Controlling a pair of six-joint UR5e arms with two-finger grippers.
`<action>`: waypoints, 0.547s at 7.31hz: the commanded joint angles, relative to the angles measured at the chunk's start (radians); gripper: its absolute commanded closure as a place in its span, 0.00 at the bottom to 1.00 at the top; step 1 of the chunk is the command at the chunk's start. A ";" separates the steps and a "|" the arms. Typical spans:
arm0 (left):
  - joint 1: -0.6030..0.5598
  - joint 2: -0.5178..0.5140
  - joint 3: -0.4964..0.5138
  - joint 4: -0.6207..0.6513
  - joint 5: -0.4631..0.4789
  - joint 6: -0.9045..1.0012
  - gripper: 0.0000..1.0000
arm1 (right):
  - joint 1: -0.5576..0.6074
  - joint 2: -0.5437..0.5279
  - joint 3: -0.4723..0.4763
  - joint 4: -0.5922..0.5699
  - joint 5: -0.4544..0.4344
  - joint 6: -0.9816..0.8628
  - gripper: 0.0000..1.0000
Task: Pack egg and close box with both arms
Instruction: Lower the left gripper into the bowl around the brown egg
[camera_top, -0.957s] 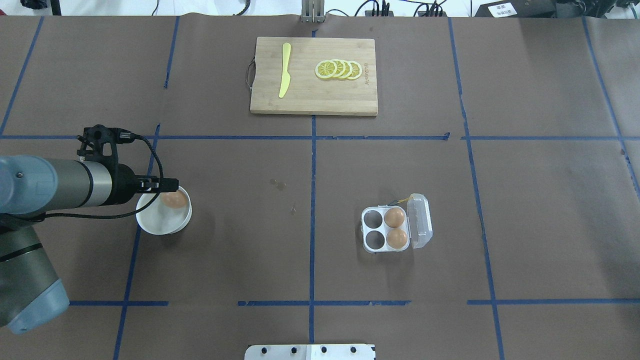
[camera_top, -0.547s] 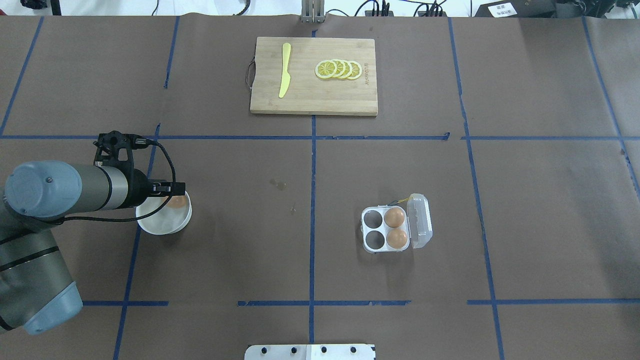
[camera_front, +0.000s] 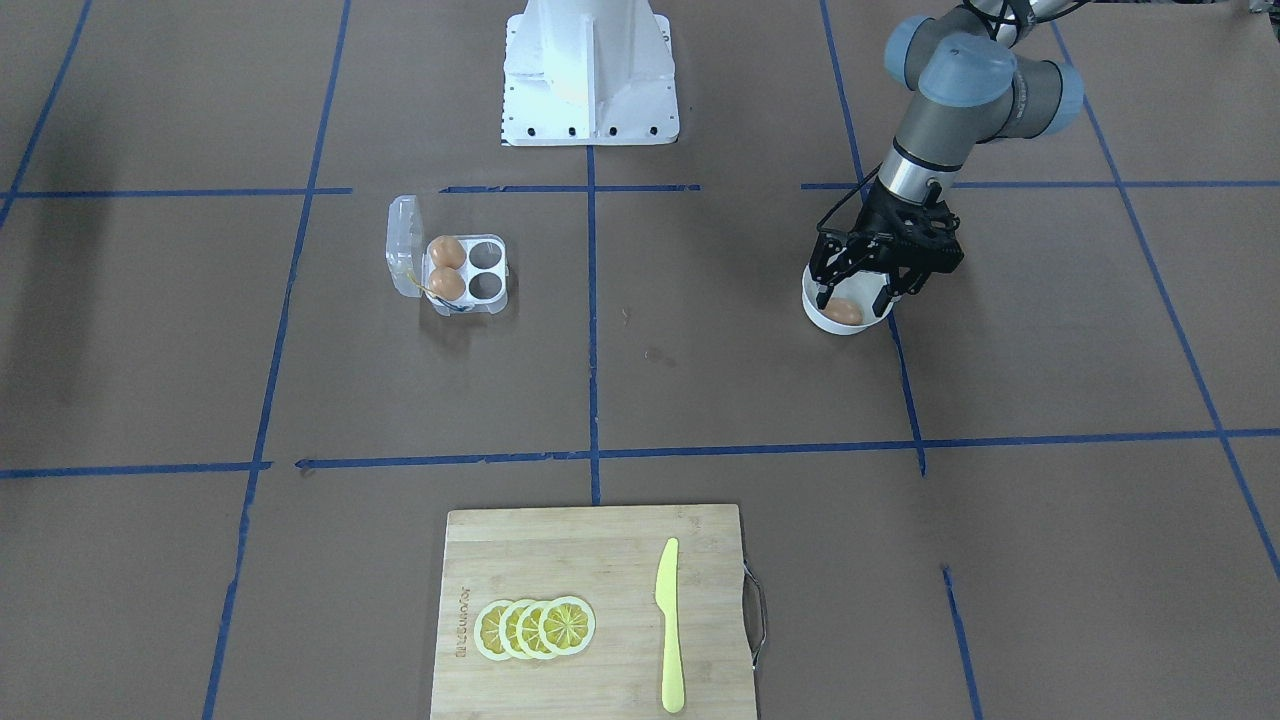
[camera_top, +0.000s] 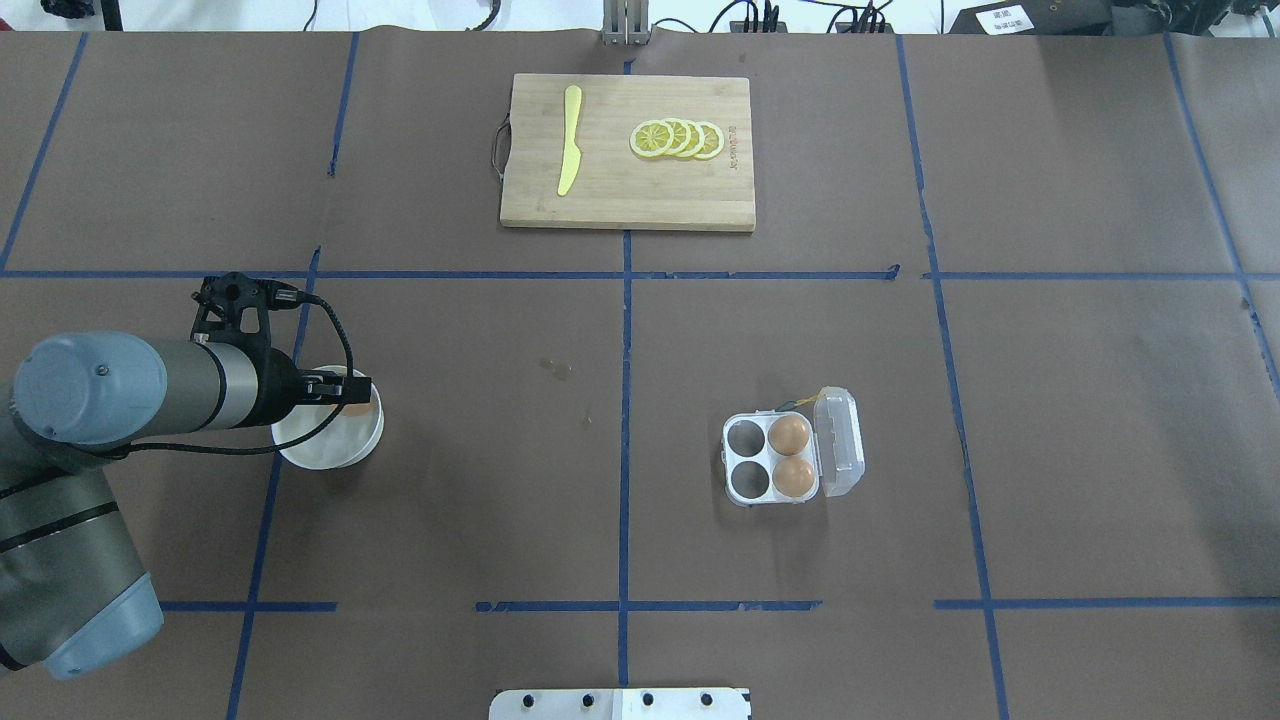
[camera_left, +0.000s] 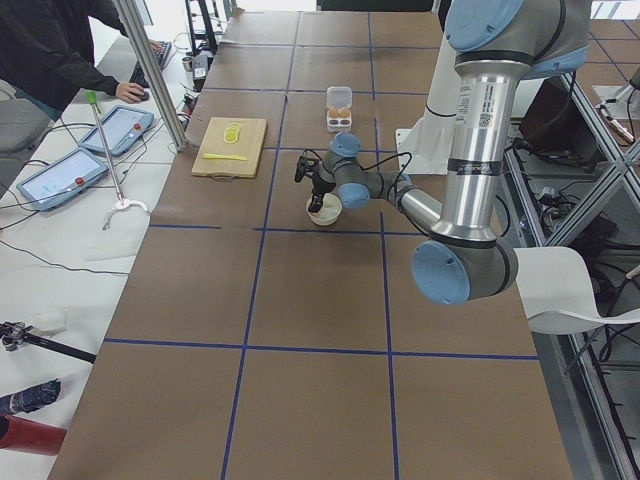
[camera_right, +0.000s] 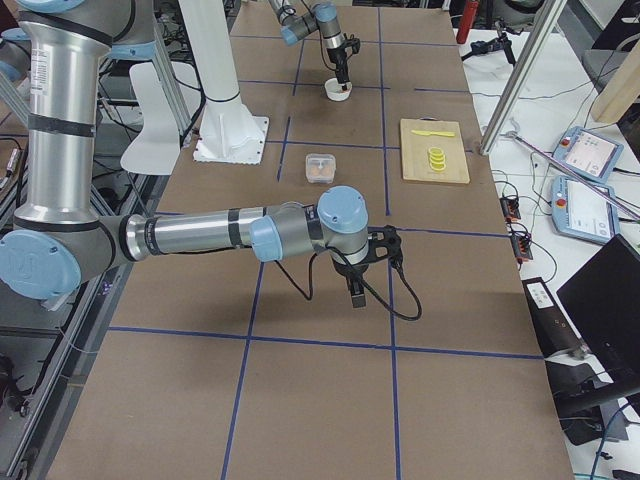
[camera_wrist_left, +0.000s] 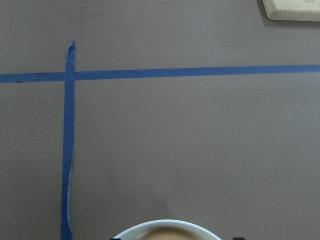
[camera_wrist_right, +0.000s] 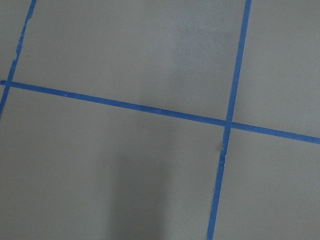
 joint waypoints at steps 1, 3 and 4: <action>0.029 0.003 0.002 0.000 0.002 0.002 0.20 | 0.000 0.000 -0.001 0.000 0.000 0.000 0.00; 0.037 0.003 0.006 0.000 0.002 0.002 0.21 | 0.001 0.000 -0.003 0.002 0.000 -0.002 0.00; 0.037 0.005 0.008 0.000 0.002 0.002 0.21 | 0.001 0.000 -0.003 0.002 0.000 -0.003 0.00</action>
